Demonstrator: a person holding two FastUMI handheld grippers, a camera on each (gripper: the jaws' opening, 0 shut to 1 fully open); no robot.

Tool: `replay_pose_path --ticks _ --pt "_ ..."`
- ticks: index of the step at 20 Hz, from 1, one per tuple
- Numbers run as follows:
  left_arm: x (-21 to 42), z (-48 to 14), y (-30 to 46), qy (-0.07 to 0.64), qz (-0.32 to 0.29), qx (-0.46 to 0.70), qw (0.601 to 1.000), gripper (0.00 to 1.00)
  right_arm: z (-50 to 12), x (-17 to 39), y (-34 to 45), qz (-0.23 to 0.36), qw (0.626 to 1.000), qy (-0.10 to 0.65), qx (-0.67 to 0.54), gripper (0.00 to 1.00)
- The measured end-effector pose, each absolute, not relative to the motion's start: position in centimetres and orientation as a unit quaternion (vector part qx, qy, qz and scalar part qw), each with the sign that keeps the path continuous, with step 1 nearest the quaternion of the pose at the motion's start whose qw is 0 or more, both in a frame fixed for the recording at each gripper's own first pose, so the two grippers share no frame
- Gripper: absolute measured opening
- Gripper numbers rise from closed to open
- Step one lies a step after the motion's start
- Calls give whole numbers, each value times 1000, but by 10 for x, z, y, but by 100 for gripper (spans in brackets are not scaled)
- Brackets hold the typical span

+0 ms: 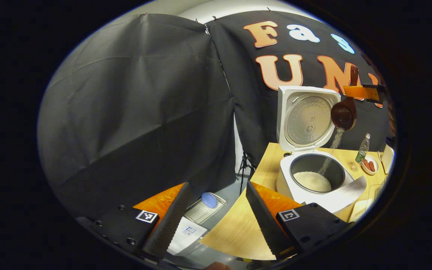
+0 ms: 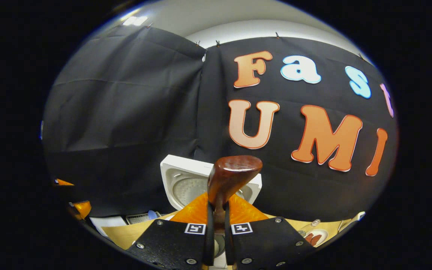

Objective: Close the left gripper, press the button to open the rice cooker; take a wooden spoon from the chopstick holder with the right hand, scoop a spoonful of rice and pour it into the rice cooker, then put the wooden spoon back into the chopstick holder.

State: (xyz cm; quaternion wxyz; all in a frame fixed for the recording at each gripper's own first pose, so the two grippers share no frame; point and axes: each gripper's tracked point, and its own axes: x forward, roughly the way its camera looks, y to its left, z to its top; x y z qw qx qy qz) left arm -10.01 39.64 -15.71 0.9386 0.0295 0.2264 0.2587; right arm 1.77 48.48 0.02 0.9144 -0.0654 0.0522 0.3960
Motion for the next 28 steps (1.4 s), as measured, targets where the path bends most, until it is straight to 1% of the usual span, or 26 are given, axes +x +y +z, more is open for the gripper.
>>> replay_pose_path --ticks 1,2,3,6,7,9,11,12,13,14,17,19,20,21,22,23,28 --pt "-100 -158 394 228 258 29 938 97 5 13 485 403 912 40 -70 11" --pt "-100 -158 391 228 257 29 939 100 5 10 483 406 911 36 -71 11" --pt "-99 -157 387 231 258 31 938 98 6 7 482 412 908 35 -69 10" --pt "-100 -145 372 221 266 36 938 98 7 4 463 416 907 48 -44 11" --pt "-99 -138 364 215 267 36 939 100 6 7 455 415 907 60 -25 11" --pt "-97 -136 345 211 267 30 940 97 -2 11 434 413 907 86 6 11" --pt "-95 -136 320 215 260 29 941 97 -8 16 400 405 910 92 9 10" --pt "-96 -135 306 216 257 31 941 100 -13 17 383 402 910 99 12 11" --pt "-94 -134 293 217 250 31 943 97 -21 16 369 398 911 107 17 11" --pt "-91 -133 278 217 244 32 945 100 -27 20 351 391 913 116 22 11" --pt "-79 -133 239 216 218 43 951 100 -61 37 288 349 927 137 7 11" --pt "-76 -133 232 219 219 46 950 100 -82 46 240 315 936 157 5 11" --pt "-72 -133 231 222 220 42 949 97 -91 50 218 297 940 166 9 11" --pt "-69 -131 226 222 223 38 949 100 -100 55 194 277 945 175 14 11" --pt "-65 -128 222 222 224 38 948 98 -109 59 171 257 949 184 20 11" --pt "-63 -127 219 220 224 40 949 98 -119 63 149 236 952 194 25 11" --pt "-42 -119 199 218 218 48 950 97 -163 62 49 155 957 239 47 11"
